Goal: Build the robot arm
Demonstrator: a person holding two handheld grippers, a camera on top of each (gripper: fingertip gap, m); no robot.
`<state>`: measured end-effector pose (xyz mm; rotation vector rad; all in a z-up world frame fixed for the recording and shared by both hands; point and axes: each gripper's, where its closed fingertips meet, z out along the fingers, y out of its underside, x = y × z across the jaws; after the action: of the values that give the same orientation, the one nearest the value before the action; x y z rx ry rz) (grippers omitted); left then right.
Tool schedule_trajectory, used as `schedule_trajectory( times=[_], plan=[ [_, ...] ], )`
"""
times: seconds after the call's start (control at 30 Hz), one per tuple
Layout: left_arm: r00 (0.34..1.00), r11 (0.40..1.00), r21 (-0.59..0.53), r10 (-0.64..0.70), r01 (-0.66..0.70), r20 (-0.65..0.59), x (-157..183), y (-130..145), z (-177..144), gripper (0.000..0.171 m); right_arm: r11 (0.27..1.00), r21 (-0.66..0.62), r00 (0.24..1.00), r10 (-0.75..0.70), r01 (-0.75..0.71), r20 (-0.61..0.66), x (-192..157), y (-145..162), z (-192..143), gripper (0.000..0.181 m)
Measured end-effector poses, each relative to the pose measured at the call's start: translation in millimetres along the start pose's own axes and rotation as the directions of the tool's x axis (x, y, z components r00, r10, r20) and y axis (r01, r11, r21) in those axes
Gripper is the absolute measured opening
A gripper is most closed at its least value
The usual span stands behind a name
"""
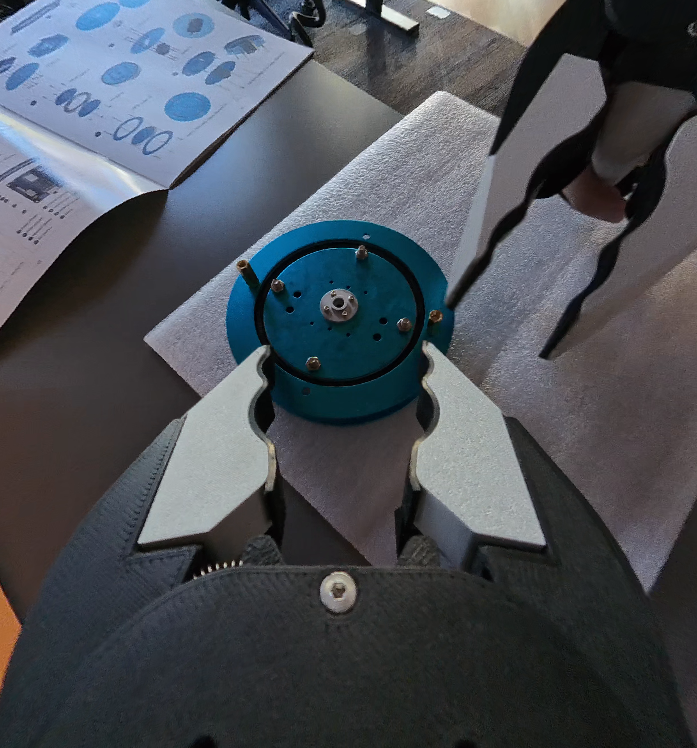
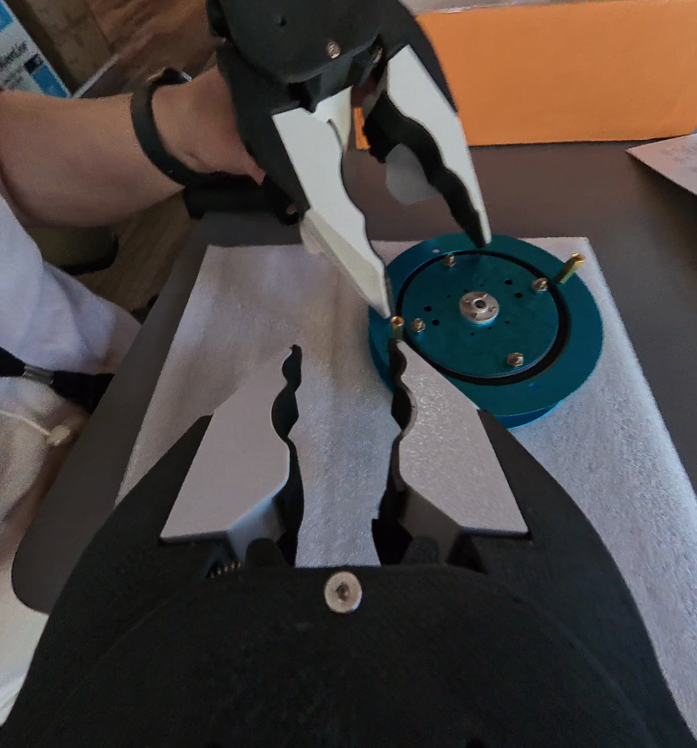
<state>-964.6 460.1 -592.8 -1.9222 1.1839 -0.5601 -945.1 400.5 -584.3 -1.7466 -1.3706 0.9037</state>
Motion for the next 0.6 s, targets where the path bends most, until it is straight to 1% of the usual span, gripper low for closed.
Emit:
schedule_trajectory(
  times=[0.07,0.1,0.2,0.27,0.3,0.33,0.4,0.47,0.57,0.6],
  plan=[
    [1.000,1.000,0.015,-0.004,0.005,-0.026,4.8,-3.2,-0.4,0.071,1.000,0.018,1.000,0.007,-0.007,-0.017,5.6,-3.8,3.0,0.054],
    [1.000,1.000,0.014,0.007,-0.006,-0.031,7.6,-4.7,1.8,0.072,1.000,0.019,1.000,0.005,-0.004,-0.012,5.9,-4.8,7.1,0.057],
    [0.999,0.999,-0.014,0.044,-0.044,-0.001,8.6,-4.6,9.3,0.075,1.000,-0.023,1.000,-0.001,0.002,0.028,-0.8,0.8,17.9,0.059],
    [1.000,0.999,-0.020,0.029,-0.029,0.010,4.7,-2.2,6.5,0.075,1.000,-0.028,1.000,-0.001,0.002,0.013,-1.7,3.1,12.8,0.059],
    [0.999,1.000,-0.018,0.018,-0.017,0.031,-1.1,0.4,3.3,0.069,0.999,-0.032,1.000,0.003,-0.002,0.014,-3.0,4.9,7.7,0.053],
    [0.999,1.000,-0.011,0.007,-0.006,0.039,-5.1,2.1,-0.4,0.069,1.000,-0.022,1.000,0.007,-0.006,0.027,-5.7,5.0,2.6,0.041],
    [1.000,1.000,0.013,-0.021,0.021,-0.001,-1.7,0.0,-4.7,0.072,1.000,0.021,1.000,0.023,-0.023,-0.005,0.3,-0.1,-2.0,0.046],
    [1.000,0.999,0.030,-0.012,0.013,-0.029,6.5,-6.1,-1.7,0.072,0.999,0.038,1.000,0.029,-0.029,-0.005,2.8,-4.2,2.7,0.057],
    [1.000,1.000,0.003,0.026,-0.026,-0.013,11.0,-8.1,9.8,0.073,1.000,-0.009,1.000,0.004,-0.004,0.022,-2.0,0.1,15.3,0.059],
    [0.999,0.999,-0.007,0.033,-0.033,0.000,9.0,-6.9,11.0,0.077,1.000,-0.019,1.000,-0.003,0.003,0.017,-2.9,1.7,15.6,0.061]
  ],
)
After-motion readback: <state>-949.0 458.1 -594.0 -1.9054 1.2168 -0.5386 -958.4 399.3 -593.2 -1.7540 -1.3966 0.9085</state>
